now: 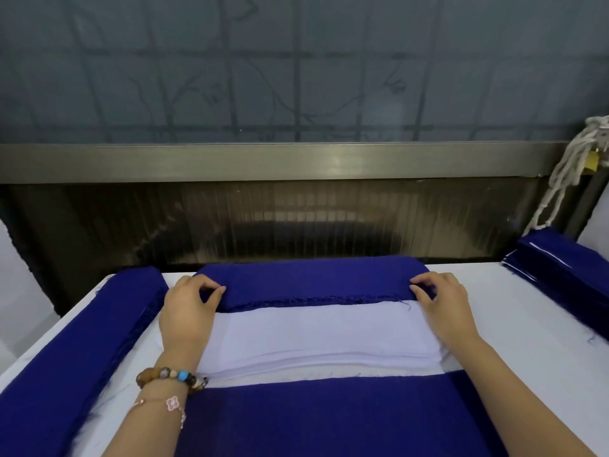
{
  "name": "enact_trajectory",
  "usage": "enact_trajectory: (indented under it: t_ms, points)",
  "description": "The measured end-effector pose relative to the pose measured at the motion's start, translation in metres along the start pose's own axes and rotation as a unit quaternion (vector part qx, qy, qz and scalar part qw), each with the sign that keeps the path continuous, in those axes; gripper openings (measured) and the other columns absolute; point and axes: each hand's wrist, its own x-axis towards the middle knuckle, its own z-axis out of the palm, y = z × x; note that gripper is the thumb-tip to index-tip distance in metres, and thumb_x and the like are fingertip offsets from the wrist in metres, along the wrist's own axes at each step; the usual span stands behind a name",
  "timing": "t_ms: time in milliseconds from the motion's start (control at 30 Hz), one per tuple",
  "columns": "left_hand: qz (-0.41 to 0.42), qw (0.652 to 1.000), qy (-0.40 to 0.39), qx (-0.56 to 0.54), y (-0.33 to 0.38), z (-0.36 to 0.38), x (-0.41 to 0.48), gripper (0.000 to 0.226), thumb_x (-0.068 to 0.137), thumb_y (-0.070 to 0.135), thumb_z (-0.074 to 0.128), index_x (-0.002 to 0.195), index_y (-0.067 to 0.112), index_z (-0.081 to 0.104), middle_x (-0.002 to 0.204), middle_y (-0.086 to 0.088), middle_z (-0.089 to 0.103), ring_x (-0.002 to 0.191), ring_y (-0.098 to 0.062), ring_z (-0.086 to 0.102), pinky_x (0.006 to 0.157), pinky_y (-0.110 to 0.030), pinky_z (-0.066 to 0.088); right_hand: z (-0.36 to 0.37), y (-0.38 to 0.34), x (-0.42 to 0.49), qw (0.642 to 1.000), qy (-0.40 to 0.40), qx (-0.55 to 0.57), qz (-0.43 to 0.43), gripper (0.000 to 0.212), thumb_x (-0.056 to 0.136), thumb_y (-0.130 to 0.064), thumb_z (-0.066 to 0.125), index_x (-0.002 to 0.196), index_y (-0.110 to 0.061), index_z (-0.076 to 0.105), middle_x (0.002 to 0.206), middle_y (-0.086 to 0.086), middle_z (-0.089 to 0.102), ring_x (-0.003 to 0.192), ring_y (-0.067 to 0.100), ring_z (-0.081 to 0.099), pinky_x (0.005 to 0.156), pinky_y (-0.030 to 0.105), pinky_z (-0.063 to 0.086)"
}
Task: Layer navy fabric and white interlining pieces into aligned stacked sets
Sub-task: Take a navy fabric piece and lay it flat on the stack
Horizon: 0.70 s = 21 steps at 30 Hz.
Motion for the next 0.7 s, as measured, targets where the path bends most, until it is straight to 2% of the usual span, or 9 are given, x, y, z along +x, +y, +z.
enact_trajectory:
  t_ms: [100, 167, 233, 300, 500, 700]
  points:
    - [-0.043, 0.997, -0.027, 0.058, -0.0019, -0.0001, 0.0008, 0.046, 0.089, 0.041, 0.063, 0.128, 0.017, 0.056, 0.127, -0.009, 0.055, 0.114, -0.032, 0.047, 0.087, -0.046, 0.047, -0.0003, 0.0004, -0.0004, 1.000, -0.005, -0.018, -0.003, 0.013, 0.091, -0.020, 0.062, 0.104, -0.022, 0.065, 0.114, 0.000, 0.060, 0.109, 0.022, 0.050, 0.090, 0.028, 0.039]
    - [-0.077, 0.993, -0.057, 0.065, -0.0036, -0.0007, 0.0036, 0.058, 0.091, 0.047, 0.058, 0.135, 0.012, 0.049, 0.131, -0.012, 0.054, 0.118, -0.035, 0.046, 0.091, -0.050, 0.045, -0.0009, 0.0003, 0.0003, 0.999, -0.028, -0.016, -0.004, 0.022, 0.093, -0.021, 0.060, 0.114, -0.021, 0.063, 0.121, 0.001, 0.061, 0.112, 0.024, 0.051, 0.096, 0.037, 0.044]
    - [-0.079, 0.992, -0.075, 0.058, -0.0059, -0.0002, 0.0039, 0.054, 0.092, 0.050, 0.054, 0.126, 0.008, 0.054, 0.117, -0.013, 0.061, 0.110, -0.036, 0.050, 0.084, -0.047, 0.048, -0.0018, 0.0006, 0.0009, 0.998, -0.050, -0.032, 0.005, 0.033, 0.095, -0.023, 0.057, 0.128, -0.021, 0.058, 0.132, 0.001, 0.057, 0.118, 0.026, 0.050, 0.101, 0.042, 0.042]
    - [-0.071, 0.993, -0.076, 0.053, -0.0061, -0.0005, 0.0026, 0.051, 0.093, 0.049, 0.052, 0.121, 0.007, 0.057, 0.107, -0.013, 0.064, 0.105, -0.036, 0.051, 0.081, -0.046, 0.048, -0.0030, 0.0013, 0.0011, 0.997, -0.061, -0.038, 0.013, 0.038, 0.096, -0.025, 0.056, 0.133, -0.023, 0.056, 0.139, 0.002, 0.053, 0.125, 0.028, 0.046, 0.105, 0.044, 0.040]
    - [-0.050, 0.989, -0.055, 0.129, -0.0017, -0.0013, 0.0014, 0.056, 0.094, 0.048, 0.051, 0.141, 0.016, 0.049, 0.138, -0.007, 0.053, 0.122, -0.034, 0.044, 0.095, -0.050, 0.041, -0.0042, 0.0018, 0.0009, 0.997, -0.063, -0.045, 0.005, 0.036, 0.095, -0.026, 0.056, 0.131, -0.028, 0.059, 0.139, 0.002, 0.053, 0.127, 0.027, 0.045, 0.106, 0.040, 0.037]
    - [-0.013, 0.992, -0.033, 0.123, 0.0030, -0.0039, 0.0010, 0.040, 0.092, 0.038, 0.060, 0.127, 0.019, 0.063, 0.125, -0.007, 0.062, 0.112, -0.032, 0.051, 0.089, -0.046, 0.042, -0.0060, -0.0018, -0.0003, 0.995, -0.051, -0.091, -0.006, 0.037, 0.095, -0.027, 0.056, 0.132, -0.025, 0.057, 0.134, -0.005, 0.057, 0.124, 0.021, 0.039, 0.100, 0.033, 0.036]
